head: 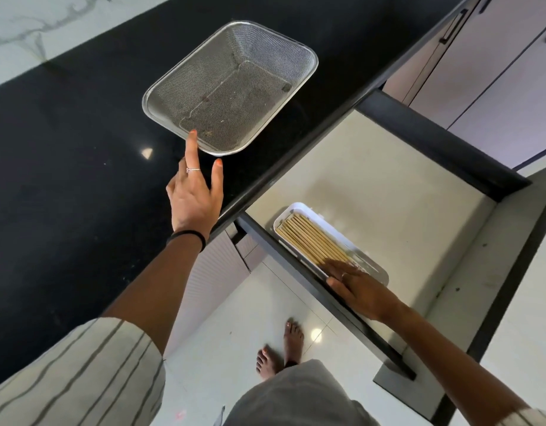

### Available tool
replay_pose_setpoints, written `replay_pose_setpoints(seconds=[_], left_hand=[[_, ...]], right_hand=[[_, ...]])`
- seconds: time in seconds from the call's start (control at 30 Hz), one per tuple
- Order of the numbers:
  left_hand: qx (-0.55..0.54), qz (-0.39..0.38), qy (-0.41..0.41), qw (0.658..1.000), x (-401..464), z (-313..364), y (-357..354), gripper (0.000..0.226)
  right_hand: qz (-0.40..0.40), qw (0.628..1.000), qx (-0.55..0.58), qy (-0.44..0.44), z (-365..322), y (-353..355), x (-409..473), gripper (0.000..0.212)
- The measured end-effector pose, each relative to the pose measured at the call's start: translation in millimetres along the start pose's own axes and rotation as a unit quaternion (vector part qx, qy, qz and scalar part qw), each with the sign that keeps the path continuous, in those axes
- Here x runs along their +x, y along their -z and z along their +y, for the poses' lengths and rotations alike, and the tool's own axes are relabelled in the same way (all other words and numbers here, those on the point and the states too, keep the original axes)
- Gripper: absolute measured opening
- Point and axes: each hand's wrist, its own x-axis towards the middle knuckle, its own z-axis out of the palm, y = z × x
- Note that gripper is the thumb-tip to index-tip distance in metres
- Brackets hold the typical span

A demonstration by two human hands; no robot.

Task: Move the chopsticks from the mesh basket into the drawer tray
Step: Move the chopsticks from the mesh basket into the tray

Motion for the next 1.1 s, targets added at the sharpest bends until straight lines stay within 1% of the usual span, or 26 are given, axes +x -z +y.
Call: replay_pose_setpoints(seconds=[0.07,0.17,0.3,0.37,0.43,0.53,0.6,0.67,0.77,0.83,0.87,0.93,1.0,1.07,1.1], left_hand=[[0.003,0.001,0.000,1.000,0,-1,-1,0.064],[0.002,0.007,-0.006,1.000,1,-3,-3,0.064],[-0.002,0.010,-0.006,1.000,1,-4,-4,0.063],[0.001,0.010,-0.007,1.000,2,-3,-3,0.064],[-0.001,0.007,-0.006,1.000,2,-3,-3,0.064],[-0.002,0.011,-0.004,1.000,2,-4,-4,0.064],[-0.002,0.014,-0.001,1.000,2,-5,-5,0.064],[0.001,0.014,0.002,1.000,1,-5,-6,0.064],[0.000,0.015,0.003,1.000,2,-7,-7,0.064],[-0.003,0.017,0.001,1.000,1,-8,-8,0.064],[-0.005,0.017,0.001,1.000,1,-8,-7,0.064],[-0.007,0.017,0.000,1.000,1,-7,-7,0.064],[-0.005,0.016,0.002,1.000,1,-7,-7,0.065],[-0.004,0.015,0.003,1.000,0,-7,-6,0.065],[-0.004,0.015,0.001,1.000,0,-7,-6,0.064]], right_hand=[[-0.003,0.998,0.067,-0.010,-12,-2,10,0.064],[0.009,0.992,0.123,-0.027,-32,3,29,0.063],[0.018,0.997,0.071,0.030,-52,11,57,0.060],[0.005,0.997,0.055,0.045,-52,8,66,0.057],[-0.021,0.999,0.042,0.025,-44,0,65,0.060],[-0.009,1.000,0.018,-0.023,-28,-10,56,0.072],[0.016,1.000,0.002,-0.025,-21,-15,50,0.071],[0.021,1.000,0.005,-0.021,-17,-17,46,0.068],[0.028,0.998,0.031,-0.036,-19,-15,48,0.070],[0.053,0.996,0.068,-0.037,-21,-13,50,0.069],[0.081,0.993,0.081,-0.031,-20,-14,51,0.066],[0.128,0.986,0.099,-0.048,-18,-17,49,0.065],[0.125,0.985,0.083,-0.083,-15,-23,46,0.069],[0.097,0.991,0.037,-0.084,-16,-29,40,0.070],[0.084,0.993,0.033,-0.079,-17,-31,38,0.071]])
